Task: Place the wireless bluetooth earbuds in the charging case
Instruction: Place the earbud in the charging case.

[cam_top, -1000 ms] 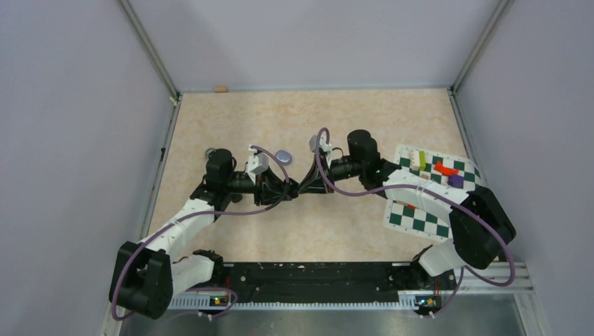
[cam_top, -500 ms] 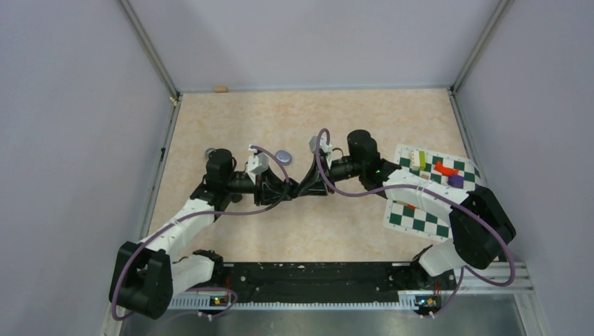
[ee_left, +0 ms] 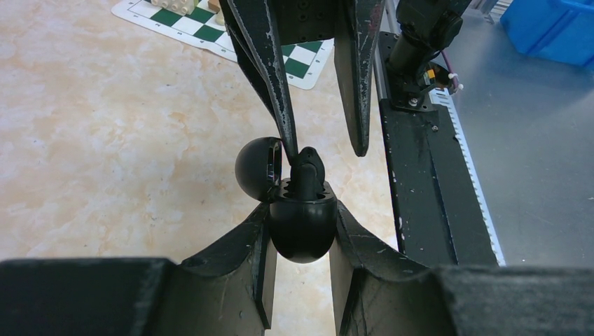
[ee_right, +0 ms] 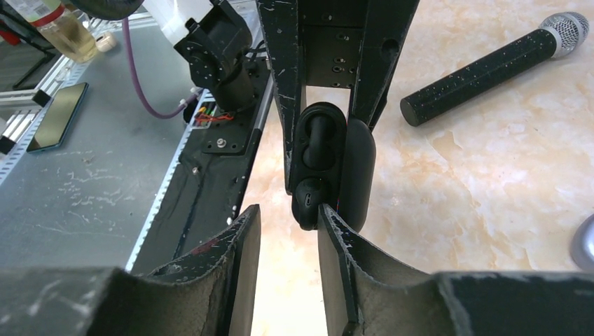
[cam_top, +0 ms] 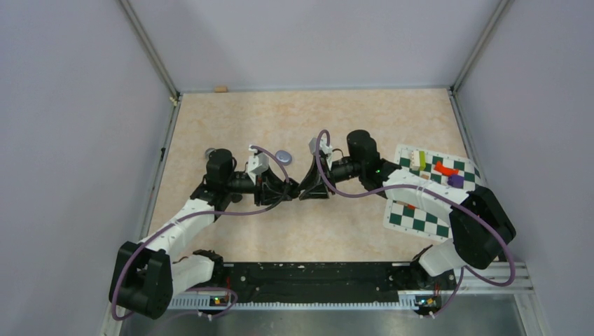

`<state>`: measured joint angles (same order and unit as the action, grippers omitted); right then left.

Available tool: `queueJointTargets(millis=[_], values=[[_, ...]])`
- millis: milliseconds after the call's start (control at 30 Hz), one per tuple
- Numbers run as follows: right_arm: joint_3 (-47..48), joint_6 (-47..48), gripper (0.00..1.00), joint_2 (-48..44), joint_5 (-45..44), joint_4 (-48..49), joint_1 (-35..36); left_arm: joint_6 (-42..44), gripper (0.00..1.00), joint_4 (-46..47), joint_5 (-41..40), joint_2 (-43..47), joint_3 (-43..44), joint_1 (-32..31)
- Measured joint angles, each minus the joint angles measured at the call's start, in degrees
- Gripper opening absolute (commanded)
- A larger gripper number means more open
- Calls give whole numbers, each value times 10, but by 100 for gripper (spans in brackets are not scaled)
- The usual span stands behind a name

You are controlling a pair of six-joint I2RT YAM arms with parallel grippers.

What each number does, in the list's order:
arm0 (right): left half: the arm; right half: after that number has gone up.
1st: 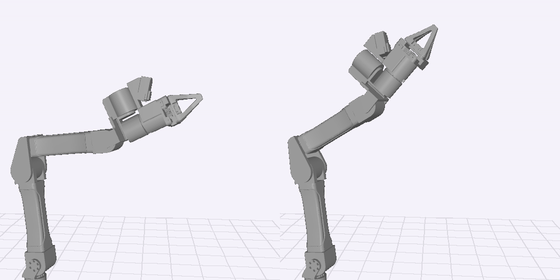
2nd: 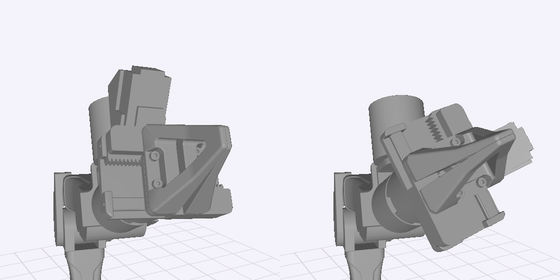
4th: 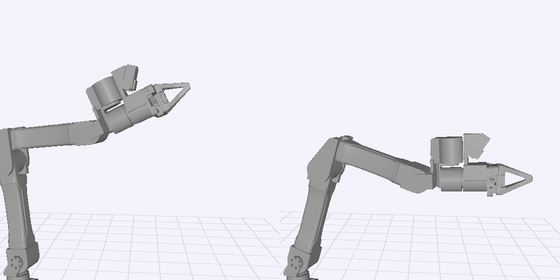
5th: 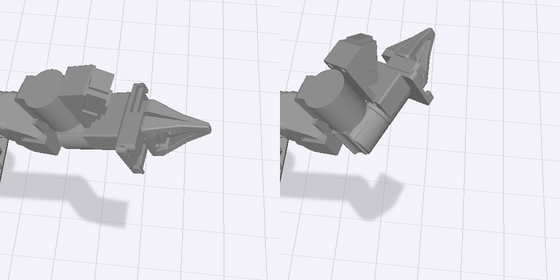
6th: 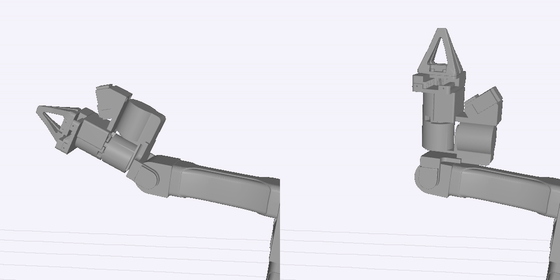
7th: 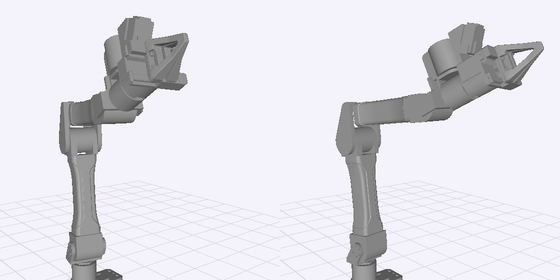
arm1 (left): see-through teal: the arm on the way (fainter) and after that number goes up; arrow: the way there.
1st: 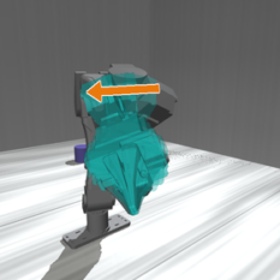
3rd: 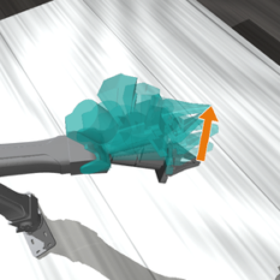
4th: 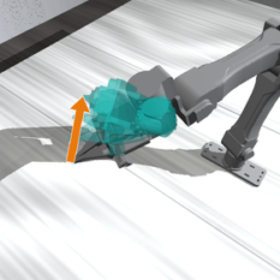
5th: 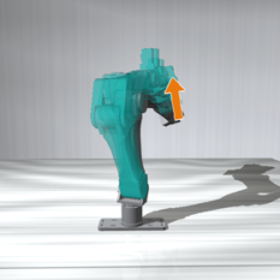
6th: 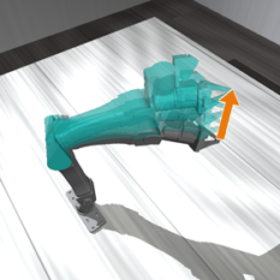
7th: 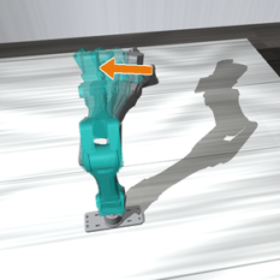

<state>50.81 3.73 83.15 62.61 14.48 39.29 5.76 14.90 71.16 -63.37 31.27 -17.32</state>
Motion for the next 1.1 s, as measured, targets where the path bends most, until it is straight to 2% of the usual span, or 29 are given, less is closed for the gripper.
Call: queueJointTargets(millis=[167, 833, 1100], values=[[0, -1, 40, 0, -2, 0, 1, 2, 0, 0, -1, 0, 0, 0], [22, 64, 40, -39, -8, -75, 5, 7, 0, 0, -5, 0, 0, 0], [22, 63, 29, -39, -50, -72, 5, 9, 0, 0, -5, 0, 0, 0]])
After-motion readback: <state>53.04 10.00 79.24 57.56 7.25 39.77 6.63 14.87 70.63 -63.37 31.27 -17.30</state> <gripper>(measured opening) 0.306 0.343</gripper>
